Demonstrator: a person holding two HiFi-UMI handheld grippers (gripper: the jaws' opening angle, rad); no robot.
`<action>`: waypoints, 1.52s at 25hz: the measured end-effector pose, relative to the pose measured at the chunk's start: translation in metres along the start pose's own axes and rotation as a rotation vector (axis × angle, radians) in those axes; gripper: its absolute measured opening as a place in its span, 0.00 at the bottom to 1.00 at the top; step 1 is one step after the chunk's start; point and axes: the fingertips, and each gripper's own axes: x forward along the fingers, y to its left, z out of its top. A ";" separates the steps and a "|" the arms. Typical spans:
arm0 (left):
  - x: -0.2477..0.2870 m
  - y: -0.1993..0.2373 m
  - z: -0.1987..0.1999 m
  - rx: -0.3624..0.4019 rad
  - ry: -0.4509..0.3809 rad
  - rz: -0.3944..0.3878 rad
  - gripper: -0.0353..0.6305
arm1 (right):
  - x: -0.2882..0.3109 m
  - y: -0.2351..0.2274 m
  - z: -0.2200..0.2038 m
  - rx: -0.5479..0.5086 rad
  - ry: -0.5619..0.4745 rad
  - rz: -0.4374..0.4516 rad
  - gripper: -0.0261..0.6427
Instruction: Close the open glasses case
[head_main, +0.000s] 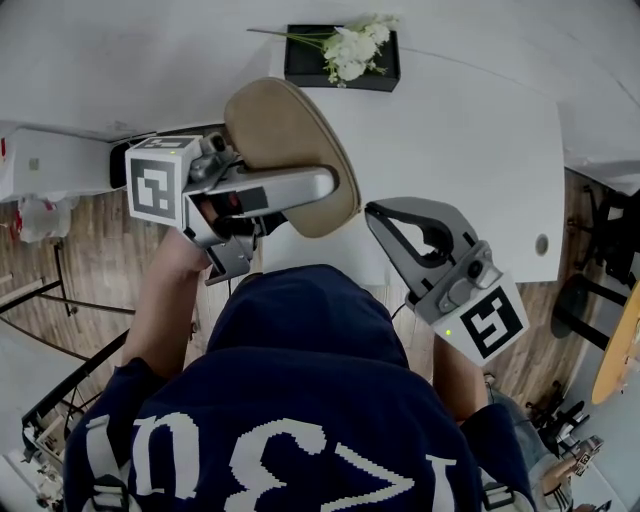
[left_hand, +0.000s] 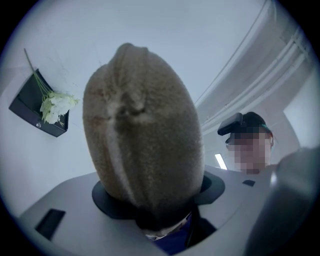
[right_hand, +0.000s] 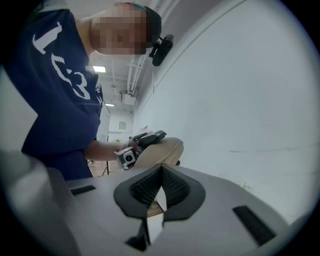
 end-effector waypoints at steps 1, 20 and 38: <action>0.000 -0.001 0.001 -0.013 -0.011 -0.010 0.49 | 0.000 -0.001 0.001 -0.024 0.004 -0.017 0.07; 0.040 0.007 -0.098 0.105 0.445 0.059 0.49 | 0.013 -0.048 0.016 -0.084 -0.017 -0.109 0.07; 0.010 0.004 -0.066 0.185 0.457 0.064 0.49 | -0.006 -0.042 0.009 -0.122 0.069 -0.008 0.07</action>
